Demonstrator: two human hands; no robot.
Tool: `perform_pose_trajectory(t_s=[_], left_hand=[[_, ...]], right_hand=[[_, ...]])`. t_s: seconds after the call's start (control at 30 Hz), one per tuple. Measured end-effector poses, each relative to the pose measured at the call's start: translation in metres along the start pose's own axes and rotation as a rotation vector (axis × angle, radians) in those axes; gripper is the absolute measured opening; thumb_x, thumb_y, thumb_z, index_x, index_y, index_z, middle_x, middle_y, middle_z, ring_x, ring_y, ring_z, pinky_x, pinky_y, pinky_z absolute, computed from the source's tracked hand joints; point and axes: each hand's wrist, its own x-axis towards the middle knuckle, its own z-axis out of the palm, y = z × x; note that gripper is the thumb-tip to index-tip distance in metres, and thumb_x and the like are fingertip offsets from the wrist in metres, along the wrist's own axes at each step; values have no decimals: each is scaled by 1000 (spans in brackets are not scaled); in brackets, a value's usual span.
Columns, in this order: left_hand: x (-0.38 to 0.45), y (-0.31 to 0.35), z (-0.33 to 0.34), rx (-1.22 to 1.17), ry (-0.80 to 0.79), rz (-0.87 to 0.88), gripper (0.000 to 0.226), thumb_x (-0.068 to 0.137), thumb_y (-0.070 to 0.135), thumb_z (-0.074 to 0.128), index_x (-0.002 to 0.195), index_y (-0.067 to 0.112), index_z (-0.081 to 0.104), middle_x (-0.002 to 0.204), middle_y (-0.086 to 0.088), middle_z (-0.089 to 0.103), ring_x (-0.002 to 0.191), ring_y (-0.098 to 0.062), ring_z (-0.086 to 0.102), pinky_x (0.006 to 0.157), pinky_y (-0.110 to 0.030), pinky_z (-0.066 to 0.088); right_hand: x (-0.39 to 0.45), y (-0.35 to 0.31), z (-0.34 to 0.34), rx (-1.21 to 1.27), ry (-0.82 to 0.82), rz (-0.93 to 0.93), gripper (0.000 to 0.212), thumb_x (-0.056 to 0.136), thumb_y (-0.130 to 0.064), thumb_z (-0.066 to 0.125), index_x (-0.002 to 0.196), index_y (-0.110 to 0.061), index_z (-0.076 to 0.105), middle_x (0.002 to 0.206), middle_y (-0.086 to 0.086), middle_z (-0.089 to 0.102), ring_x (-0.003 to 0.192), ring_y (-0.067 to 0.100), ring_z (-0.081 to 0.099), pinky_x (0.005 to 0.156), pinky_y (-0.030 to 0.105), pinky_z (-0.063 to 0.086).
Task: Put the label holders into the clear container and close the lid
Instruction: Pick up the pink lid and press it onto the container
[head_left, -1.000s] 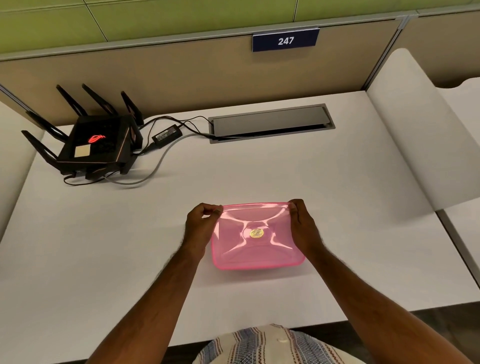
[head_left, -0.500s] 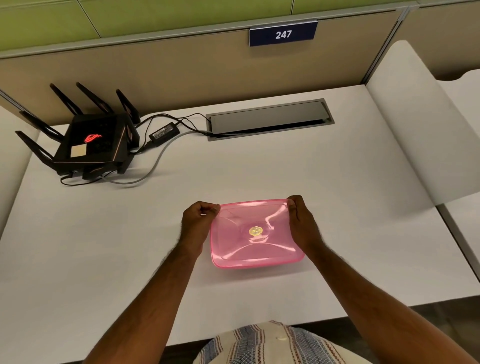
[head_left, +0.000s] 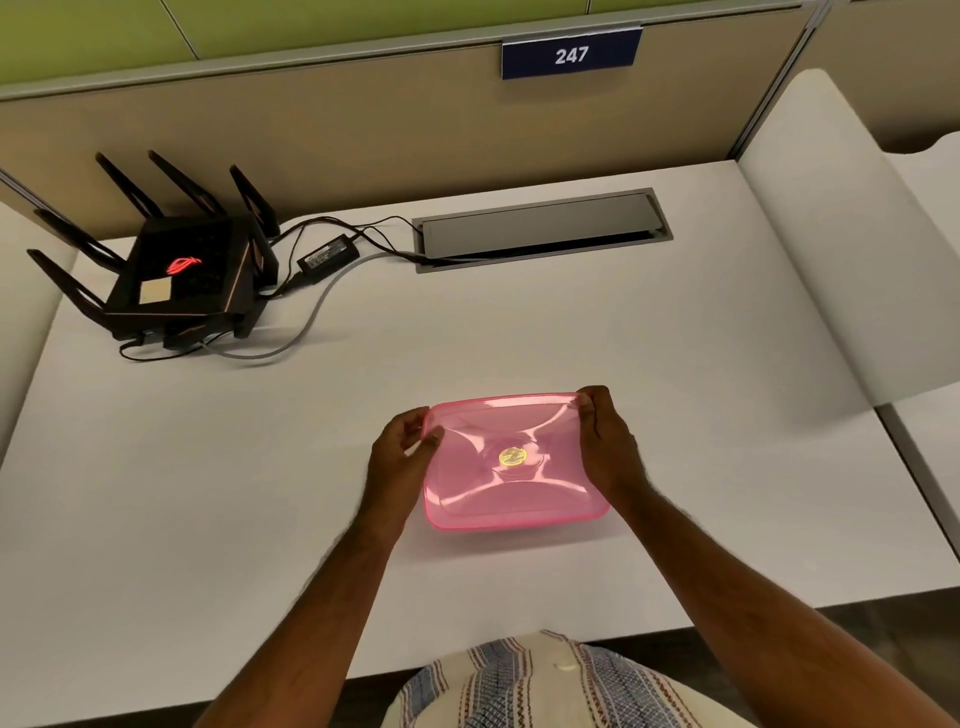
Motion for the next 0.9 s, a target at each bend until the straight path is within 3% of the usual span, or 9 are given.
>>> perform_pose_trajectory(t_s=[0.07, 0.13, 0.2, 0.33, 0.53, 0.7, 0.9], left_hand=[[-16, -10, -6, 80, -4, -10, 31, 87, 32, 78, 115, 32, 63, 112, 17, 70, 96, 7, 65, 73, -13, 53], [-32, -21, -14, 157, -2, -90, 33, 83, 48, 78, 104, 29, 62, 103, 9, 70, 82, 0, 69, 70, -25, 57], [-41, -29, -22, 201, -55, -187, 53, 76, 67, 74, 93, 18, 61, 88, -2, 72, 66, -11, 71, 69, -35, 60], [-53, -32, -31, 247, -239, -274, 79, 69, 81, 66, 84, 3, 63, 72, -11, 75, 63, -21, 72, 63, -32, 59], [-62, -28, -31, 135, -355, -321, 67, 80, 63, 69, 95, -2, 70, 82, -16, 77, 77, -27, 75, 66, -37, 61], [-68, -32, -27, -103, -300, -345, 52, 78, 50, 77, 99, 2, 75, 89, -24, 75, 83, -32, 74, 73, -37, 62], [-67, -39, -25, -155, -259, -326, 45, 79, 44, 80, 96, 3, 77, 82, -23, 73, 80, -32, 73, 72, -37, 61]], right_hand=[[0, 0, 0, -11, 0, -4, 31, 106, -55, 22, 113, -35, 45, 99, 6, 69, 89, 37, 65, 90, 50, 54], [0, 1, 0, -14, -1, -9, 30, 107, -53, 23, 114, -34, 45, 98, 6, 69, 90, 37, 65, 91, 50, 53], [0, 2, 0, -11, -5, -11, 29, 107, -52, 23, 114, -34, 45, 97, 6, 68, 89, 36, 65, 91, 51, 53], [1, 3, 1, -10, -10, -14, 28, 108, -51, 23, 113, -34, 44, 97, 7, 67, 90, 36, 64, 92, 52, 52], [2, 4, 2, -1, -11, -16, 32, 105, -57, 21, 113, -36, 44, 100, 8, 68, 93, 38, 64, 92, 55, 52], [2, 6, 3, 6, -12, -12, 31, 105, -57, 21, 112, -37, 44, 101, 8, 67, 93, 38, 64, 94, 56, 51], [4, 7, 4, 15, -12, -14, 30, 106, -56, 21, 111, -37, 44, 100, 7, 68, 92, 36, 64, 93, 55, 52]])
